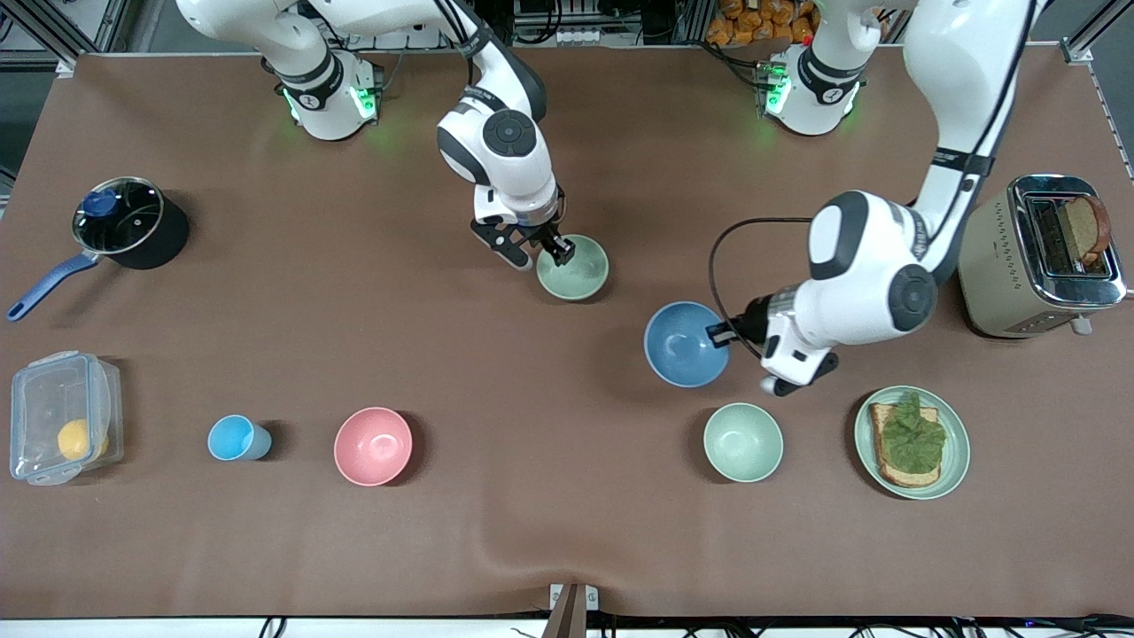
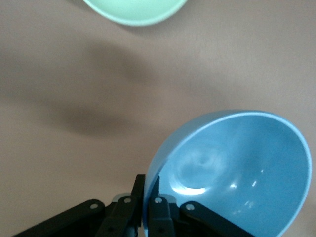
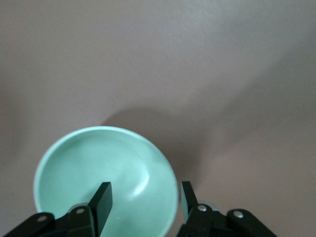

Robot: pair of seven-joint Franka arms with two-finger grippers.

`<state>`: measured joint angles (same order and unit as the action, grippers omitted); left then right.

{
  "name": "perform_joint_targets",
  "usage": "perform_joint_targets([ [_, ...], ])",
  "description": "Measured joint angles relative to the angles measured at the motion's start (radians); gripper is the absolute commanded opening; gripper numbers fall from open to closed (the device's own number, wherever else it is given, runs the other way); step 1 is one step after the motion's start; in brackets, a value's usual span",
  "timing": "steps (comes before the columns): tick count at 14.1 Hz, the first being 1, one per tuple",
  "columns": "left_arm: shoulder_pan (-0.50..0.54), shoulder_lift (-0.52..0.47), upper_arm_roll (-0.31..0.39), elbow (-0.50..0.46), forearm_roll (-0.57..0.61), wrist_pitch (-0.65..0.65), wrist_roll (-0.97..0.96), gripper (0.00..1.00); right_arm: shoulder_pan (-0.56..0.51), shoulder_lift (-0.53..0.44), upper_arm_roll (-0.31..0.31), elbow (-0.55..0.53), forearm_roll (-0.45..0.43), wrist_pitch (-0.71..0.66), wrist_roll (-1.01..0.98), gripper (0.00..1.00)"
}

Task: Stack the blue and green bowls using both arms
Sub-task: 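Carry the blue bowl with the left gripper while the right gripper carries the green bowl, then lower the blue bowl into the green bowl held by the right gripper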

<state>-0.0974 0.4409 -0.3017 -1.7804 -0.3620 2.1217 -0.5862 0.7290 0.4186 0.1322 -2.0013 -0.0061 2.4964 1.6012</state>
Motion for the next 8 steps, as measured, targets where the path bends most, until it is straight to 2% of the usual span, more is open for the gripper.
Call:
perform_joint_targets([
  [3,-0.037,-0.009,-0.003,-0.039,0.000,0.077,-0.045,0.00,-0.072,-0.002,0.000,0.032,0.000,-0.041,-0.003,0.93],
  [5,-0.054,-0.042,-0.012,-0.105,0.000,0.141,-0.051,0.00,-0.125,-0.002,0.002,0.035,0.005,-0.047,-0.024,0.93],
  [6,-0.055,-0.061,-0.025,-0.141,0.000,0.161,-0.051,0.00,-0.145,-0.002,0.002,0.035,0.029,-0.049,-0.042,0.93],
  [8,-0.059,-0.085,-0.051,-0.187,0.000,0.176,-0.062,0.00,-0.180,-0.002,0.001,0.035,0.170,-0.055,-0.127,0.93],
])
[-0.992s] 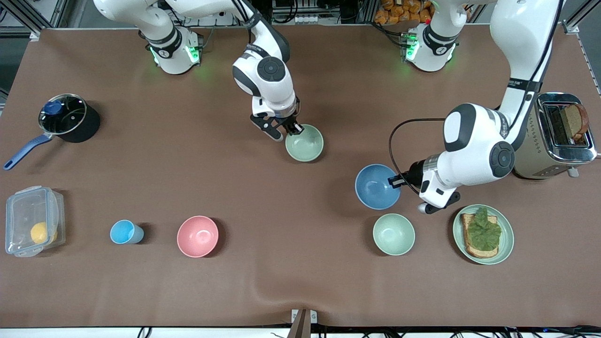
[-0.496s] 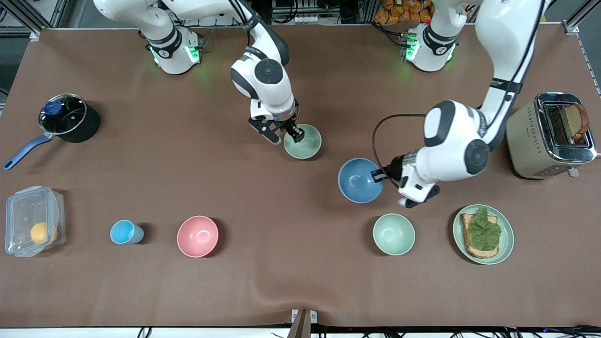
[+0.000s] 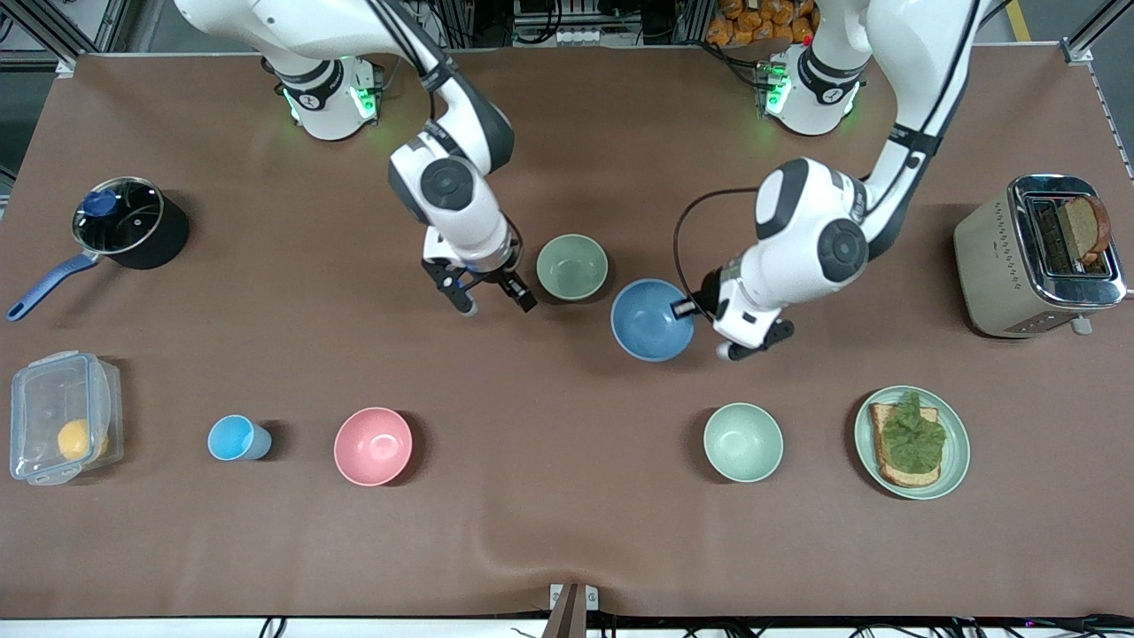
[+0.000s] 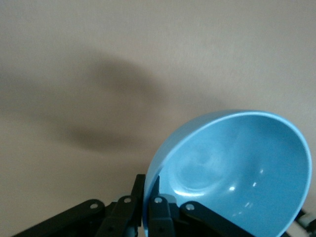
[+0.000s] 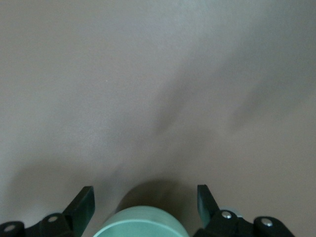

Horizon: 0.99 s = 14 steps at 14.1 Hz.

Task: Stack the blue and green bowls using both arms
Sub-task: 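Lower the blue bowl into the green bowl held by the right gripper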

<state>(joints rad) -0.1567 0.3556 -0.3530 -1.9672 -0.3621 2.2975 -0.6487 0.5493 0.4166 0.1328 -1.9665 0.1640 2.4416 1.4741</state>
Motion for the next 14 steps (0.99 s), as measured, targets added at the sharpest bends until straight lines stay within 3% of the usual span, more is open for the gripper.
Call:
perform_joint_targets([
  [2,-0.016,-0.005,-0.022,-0.015,0.000,0.003,-0.050,0.00,-0.029,0.005,-0.001,-0.003,0.151,-0.002,-0.057,0.93],
  [4,-0.057,-0.005,-0.029,-0.023,0.000,0.010,-0.111,0.00,-0.038,0.022,-0.002,-0.012,0.246,0.009,-0.076,0.93],
  [9,-0.124,0.015,-0.034,-0.035,-0.010,0.055,-0.201,0.00,-0.037,0.094,0.004,-0.039,0.313,0.132,-0.085,0.90],
  [14,-0.178,0.062,-0.035,-0.037,-0.065,0.132,-0.246,0.00,-0.026,0.120,0.013,-0.038,0.395,0.155,-0.105,0.90],
])
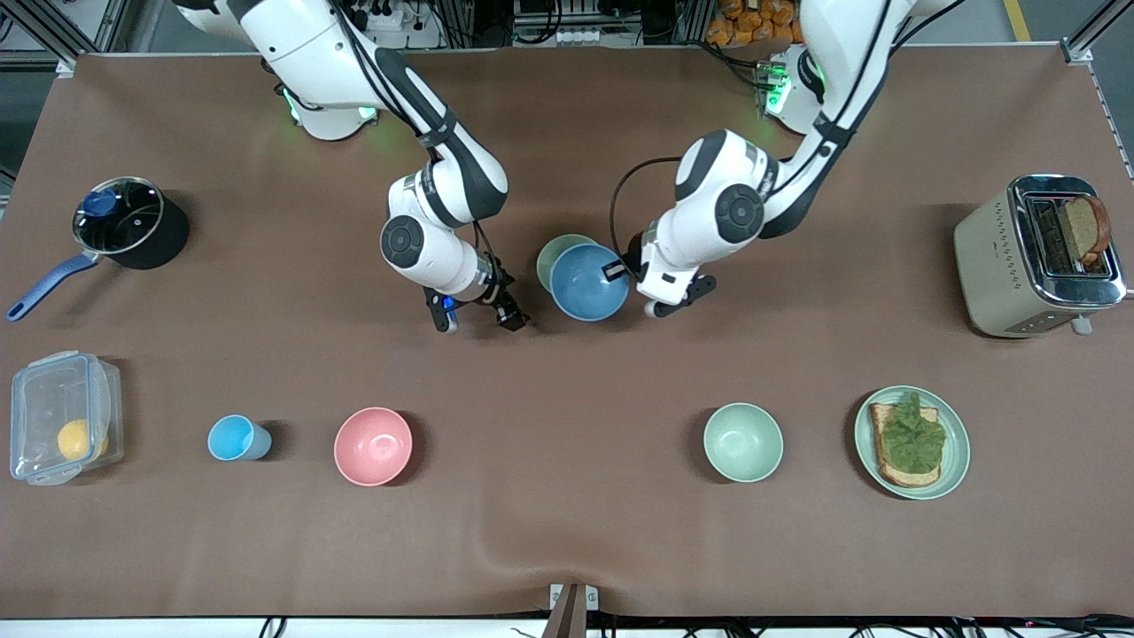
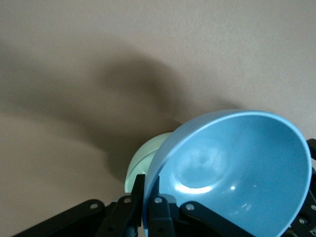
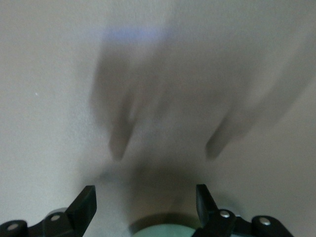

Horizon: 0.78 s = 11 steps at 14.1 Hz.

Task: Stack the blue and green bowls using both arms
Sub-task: 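Lower the blue bowl into the green bowl held by the right gripper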

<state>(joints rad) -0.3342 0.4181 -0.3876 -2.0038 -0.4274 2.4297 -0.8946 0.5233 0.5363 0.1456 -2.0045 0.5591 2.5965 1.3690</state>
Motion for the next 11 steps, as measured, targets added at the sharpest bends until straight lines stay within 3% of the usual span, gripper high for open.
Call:
perform_joint_targets([
  [11,-0.061,0.036,0.000,0.000,0.000,0.033,-0.043,0.00,0.002,0.000,0.004,0.007,0.045,0.003,-0.002,0.90],
])
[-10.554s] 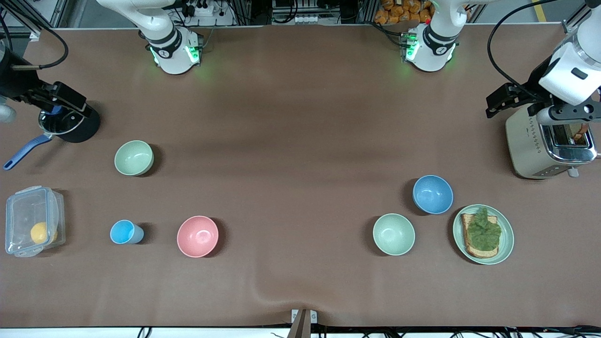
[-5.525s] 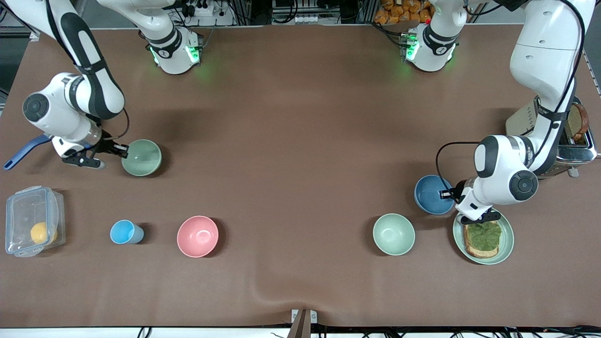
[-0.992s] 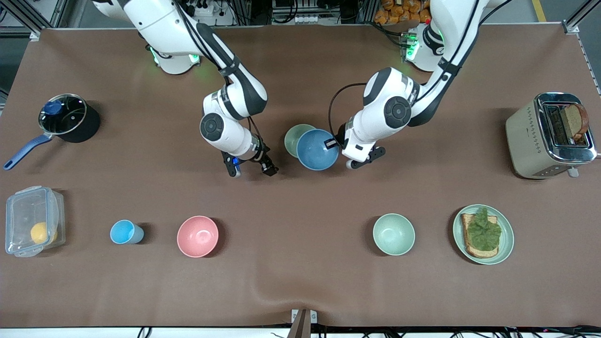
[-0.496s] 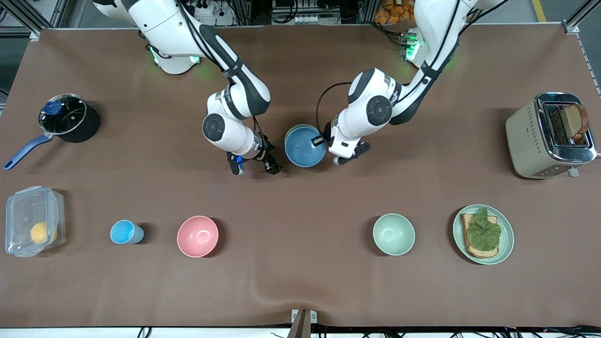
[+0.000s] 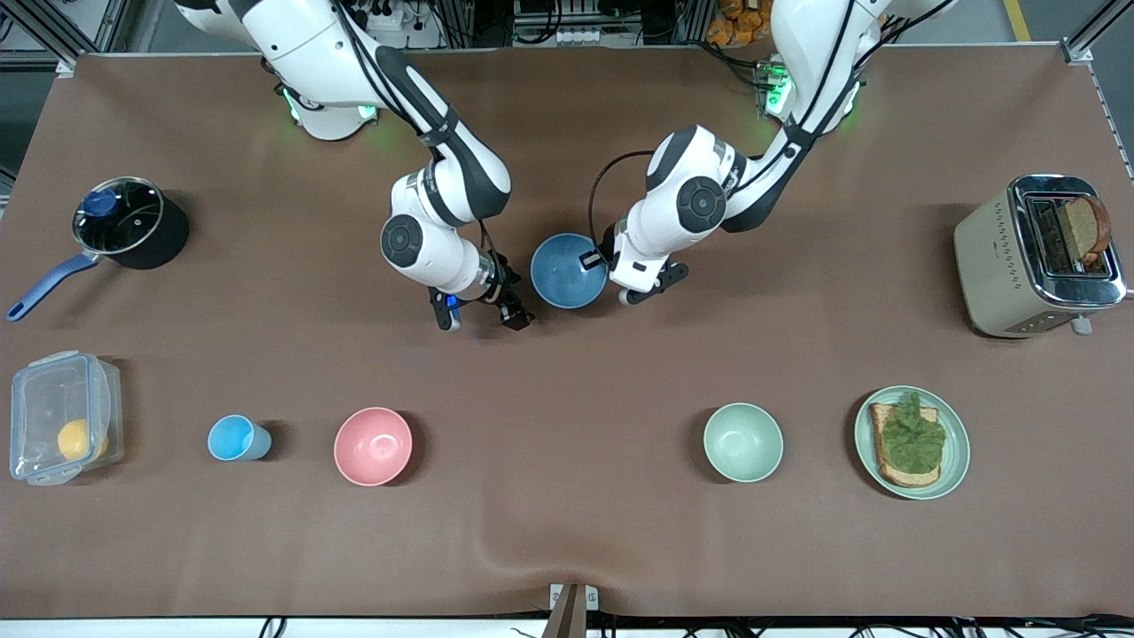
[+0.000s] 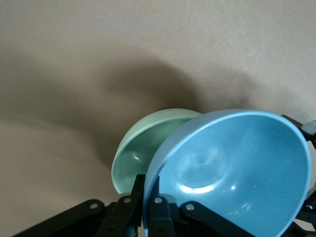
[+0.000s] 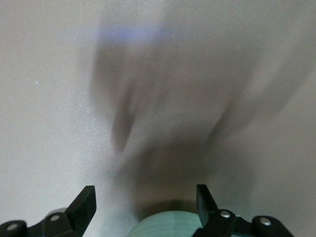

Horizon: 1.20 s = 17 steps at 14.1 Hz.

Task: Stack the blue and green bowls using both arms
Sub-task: 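Lower the blue bowl into the green bowl held by the right gripper, then open both grippers to release the stacked bowls on the table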

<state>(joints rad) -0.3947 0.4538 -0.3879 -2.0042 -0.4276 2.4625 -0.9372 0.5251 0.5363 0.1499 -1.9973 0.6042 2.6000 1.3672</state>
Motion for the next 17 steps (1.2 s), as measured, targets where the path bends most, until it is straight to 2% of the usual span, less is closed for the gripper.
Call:
perform_joint_targets([
  [12,-0.012,0.025,0.000,0.000,0.000,0.000,0.000,0.00,0.003,0.000,0.002,0.001,0.000,0.000,-0.001,0.91],
  [13,-0.012,0.025,0.000,0.000,0.000,0.000,-0.001,0.30,0.003,-0.001,0.002,0.001,0.000,0.000,-0.001,0.91],
  [14,-0.012,0.026,0.000,0.000,0.000,0.000,-0.005,0.86,0.003,-0.001,0.002,0.001,0.001,0.000,-0.001,0.91],
  [15,-0.012,0.026,0.001,0.000,0.000,0.000,-0.008,1.00,0.003,-0.001,0.002,0.002,0.001,0.000,-0.001,0.91],
  [17,-0.011,0.025,0.001,0.001,0.000,0.000,-0.018,1.00,0.003,-0.001,0.003,0.002,0.001,0.000,-0.001,0.91],
])
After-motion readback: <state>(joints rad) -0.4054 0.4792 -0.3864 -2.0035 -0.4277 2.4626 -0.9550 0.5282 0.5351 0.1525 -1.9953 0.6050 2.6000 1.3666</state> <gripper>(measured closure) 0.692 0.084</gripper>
